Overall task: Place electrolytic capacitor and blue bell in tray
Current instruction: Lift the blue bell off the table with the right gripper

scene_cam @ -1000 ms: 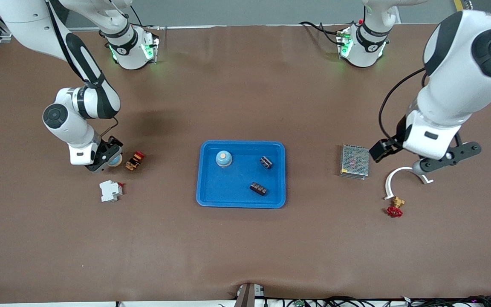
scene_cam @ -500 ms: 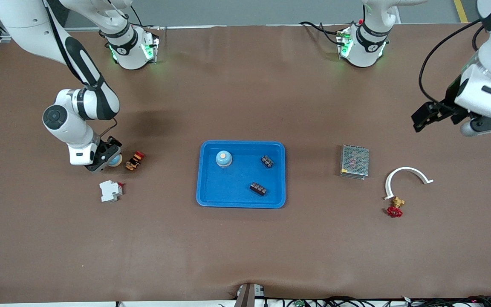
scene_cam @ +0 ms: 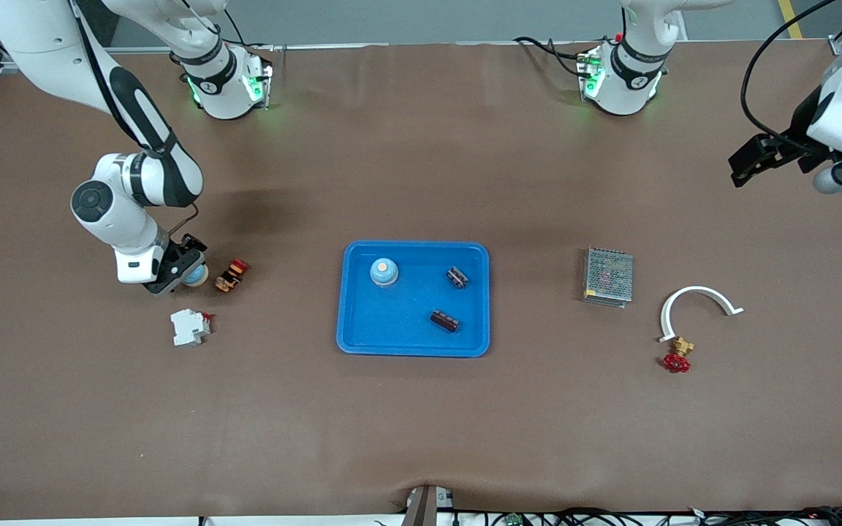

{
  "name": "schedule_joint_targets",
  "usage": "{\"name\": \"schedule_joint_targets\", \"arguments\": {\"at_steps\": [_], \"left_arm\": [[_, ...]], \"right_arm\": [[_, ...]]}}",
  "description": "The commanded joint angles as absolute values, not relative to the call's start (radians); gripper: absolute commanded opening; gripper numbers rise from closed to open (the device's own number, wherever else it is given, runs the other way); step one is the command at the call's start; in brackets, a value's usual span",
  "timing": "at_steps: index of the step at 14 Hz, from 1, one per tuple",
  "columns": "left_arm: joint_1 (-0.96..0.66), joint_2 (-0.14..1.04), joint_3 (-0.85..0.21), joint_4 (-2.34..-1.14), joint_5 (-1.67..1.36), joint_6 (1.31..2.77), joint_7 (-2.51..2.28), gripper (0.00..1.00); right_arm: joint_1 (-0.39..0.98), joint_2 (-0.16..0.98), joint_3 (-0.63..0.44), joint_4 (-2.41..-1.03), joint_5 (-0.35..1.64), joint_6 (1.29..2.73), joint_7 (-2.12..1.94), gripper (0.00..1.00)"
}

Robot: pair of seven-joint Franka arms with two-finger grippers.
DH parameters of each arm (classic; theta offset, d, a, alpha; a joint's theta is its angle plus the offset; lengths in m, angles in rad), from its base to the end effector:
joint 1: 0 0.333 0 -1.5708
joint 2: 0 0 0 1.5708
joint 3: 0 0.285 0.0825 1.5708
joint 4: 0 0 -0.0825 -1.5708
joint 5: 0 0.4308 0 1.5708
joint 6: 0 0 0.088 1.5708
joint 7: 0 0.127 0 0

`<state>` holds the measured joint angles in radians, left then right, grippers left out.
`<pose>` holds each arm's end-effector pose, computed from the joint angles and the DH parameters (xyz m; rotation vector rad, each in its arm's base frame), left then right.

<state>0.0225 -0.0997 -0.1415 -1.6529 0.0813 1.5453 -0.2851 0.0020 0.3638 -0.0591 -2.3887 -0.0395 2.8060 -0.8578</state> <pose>0.5671 -0.0604 0.5872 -3.0356 -0.2565 -0.0159 0.5121 -0.0310 0.0809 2.8166 1.2613 0.0506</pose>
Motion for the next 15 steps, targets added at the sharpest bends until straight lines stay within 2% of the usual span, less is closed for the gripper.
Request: {"name": "schedule_joint_targets", "arguments": {"at_steps": [1, 7, 9, 11, 12, 14, 15], "left_arm": [[0.021, -0.126, -0.135, -1.649, 0.055, 1.52, -0.256, 1.0], [0.025, -0.097, -0.13, -1.625, 0.005, 1.52, -0.215, 1.0], [0.025, -0.084, -0.13, -1.606, 0.005, 1.52, -0.215, 1.0], [0.023, -0.063, -0.13, -1.605, -0.001, 1.52, -0.215, 1.0], [0.023, -0.055, -0.13, -1.603, 0.0, 1.523, -0.216, 1.0], [0.025, -0.041, -0.13, -1.588, -0.002, 1.523, -0.222, 1.0], [0.023, -0.04, -0.13, -1.579, -0.002, 1.525, -0.229, 1.0]], "right_arm": [[-0.02, 0.383, -0.038, -2.399, -0.048, 2.835, -0.868, 1.0], [-0.017, 0.397, -0.032, -2.398, -0.044, 2.861, -0.867, 1.0], [-0.02, 0.397, -0.023, -2.396, -0.044, 2.861, -0.867, 0.78], [-0.02, 0.397, -0.021, -2.395, -0.044, 2.861, -0.865, 0.65], [-0.018, 0.397, -0.021, -2.395, -0.043, 2.859, -0.865, 0.61], [-0.02, 0.397, -0.021, -2.395, -0.044, 2.859, -0.865, 0.6], [-0.02, 0.397, -0.021, -2.395, -0.043, 2.859, -0.865, 0.53]]}}
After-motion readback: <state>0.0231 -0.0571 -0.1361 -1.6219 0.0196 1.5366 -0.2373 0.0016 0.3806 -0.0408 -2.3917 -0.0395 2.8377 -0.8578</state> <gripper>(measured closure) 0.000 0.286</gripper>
